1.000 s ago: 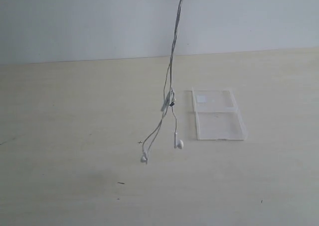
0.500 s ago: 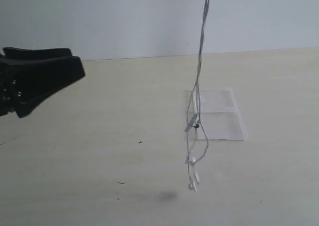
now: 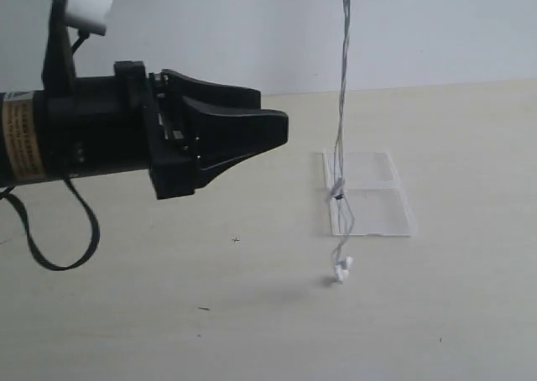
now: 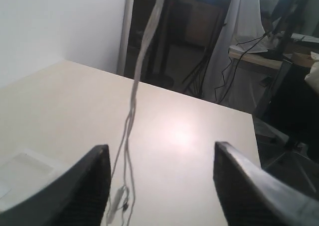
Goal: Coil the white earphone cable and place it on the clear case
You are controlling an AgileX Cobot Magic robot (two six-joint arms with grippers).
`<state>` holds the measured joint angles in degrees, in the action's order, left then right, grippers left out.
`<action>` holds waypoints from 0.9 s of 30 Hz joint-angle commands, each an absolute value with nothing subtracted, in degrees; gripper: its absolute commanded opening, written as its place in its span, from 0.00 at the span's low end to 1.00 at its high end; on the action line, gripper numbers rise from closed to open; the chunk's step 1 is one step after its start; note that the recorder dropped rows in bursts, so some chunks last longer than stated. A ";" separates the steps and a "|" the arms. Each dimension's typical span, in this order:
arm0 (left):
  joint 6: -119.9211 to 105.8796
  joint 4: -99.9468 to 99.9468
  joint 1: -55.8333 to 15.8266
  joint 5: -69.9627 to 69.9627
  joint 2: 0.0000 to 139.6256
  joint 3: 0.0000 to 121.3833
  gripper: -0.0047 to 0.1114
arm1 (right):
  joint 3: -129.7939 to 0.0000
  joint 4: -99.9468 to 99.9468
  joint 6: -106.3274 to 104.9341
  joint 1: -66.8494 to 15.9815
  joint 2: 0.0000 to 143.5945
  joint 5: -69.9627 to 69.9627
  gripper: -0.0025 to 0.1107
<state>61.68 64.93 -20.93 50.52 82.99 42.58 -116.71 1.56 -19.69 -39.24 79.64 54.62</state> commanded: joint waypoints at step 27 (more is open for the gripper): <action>61.50 60.18 -25.41 41.50 93.61 51.25 0.51 | -117.07 2.43 -18.86 -39.22 80.17 54.32 0.02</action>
